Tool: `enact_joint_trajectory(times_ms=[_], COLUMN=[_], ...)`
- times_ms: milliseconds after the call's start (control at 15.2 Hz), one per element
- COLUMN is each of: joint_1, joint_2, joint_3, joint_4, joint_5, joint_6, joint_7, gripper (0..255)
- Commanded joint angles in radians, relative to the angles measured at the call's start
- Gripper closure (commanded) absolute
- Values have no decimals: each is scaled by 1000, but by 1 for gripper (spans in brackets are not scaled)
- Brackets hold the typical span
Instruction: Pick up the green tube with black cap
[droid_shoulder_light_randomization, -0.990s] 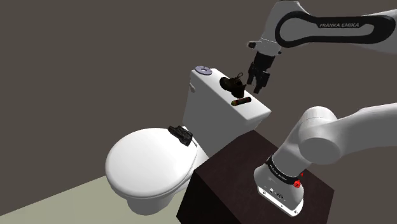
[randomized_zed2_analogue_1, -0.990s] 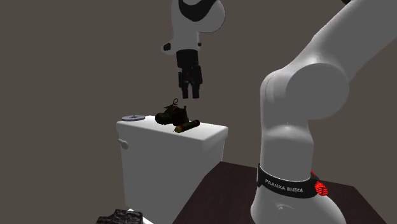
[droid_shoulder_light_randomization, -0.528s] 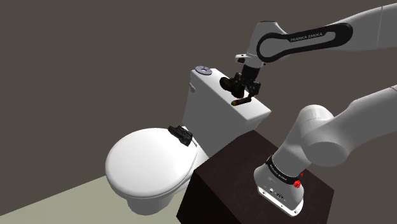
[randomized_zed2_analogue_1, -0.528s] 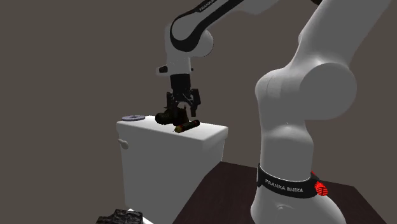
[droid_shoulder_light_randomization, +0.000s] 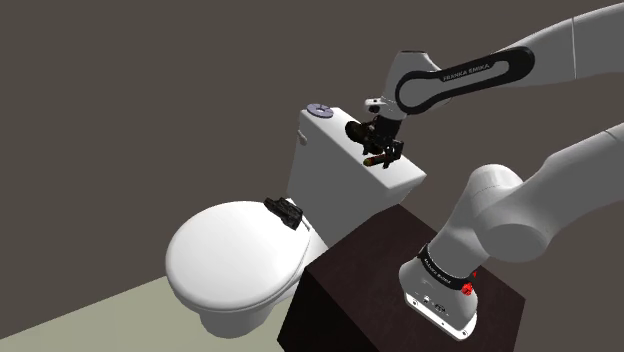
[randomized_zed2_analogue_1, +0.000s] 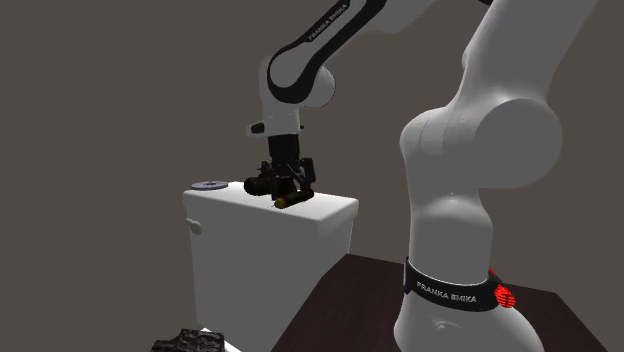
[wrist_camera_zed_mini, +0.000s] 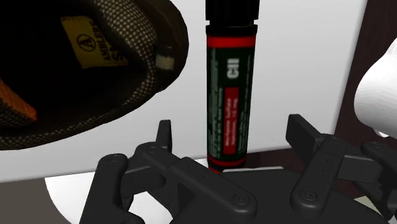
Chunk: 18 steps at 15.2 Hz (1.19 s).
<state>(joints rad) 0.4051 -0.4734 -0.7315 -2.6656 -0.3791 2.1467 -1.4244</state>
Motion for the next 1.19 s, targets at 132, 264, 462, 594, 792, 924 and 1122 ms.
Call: enact_joint_trajectory(times_ms=[132,264,462,594,792,924,1122], joint_1=[5,8,15,16,-1,-5,-10], joint_2=[12,18,31,32,-11,-32,-60], joint_3=[-6,-8,-12,-12,9,22,41], joint_4=[-2,2,10,8,11,25,48], joint_5=[2,5,12,12,2,3,7], joint_6=[15,16,22,24,-21,-56,-106], joint_7=[-2,-3,-6,-6,2,5,9], gripper=[255,255,255,255,255,255,255])
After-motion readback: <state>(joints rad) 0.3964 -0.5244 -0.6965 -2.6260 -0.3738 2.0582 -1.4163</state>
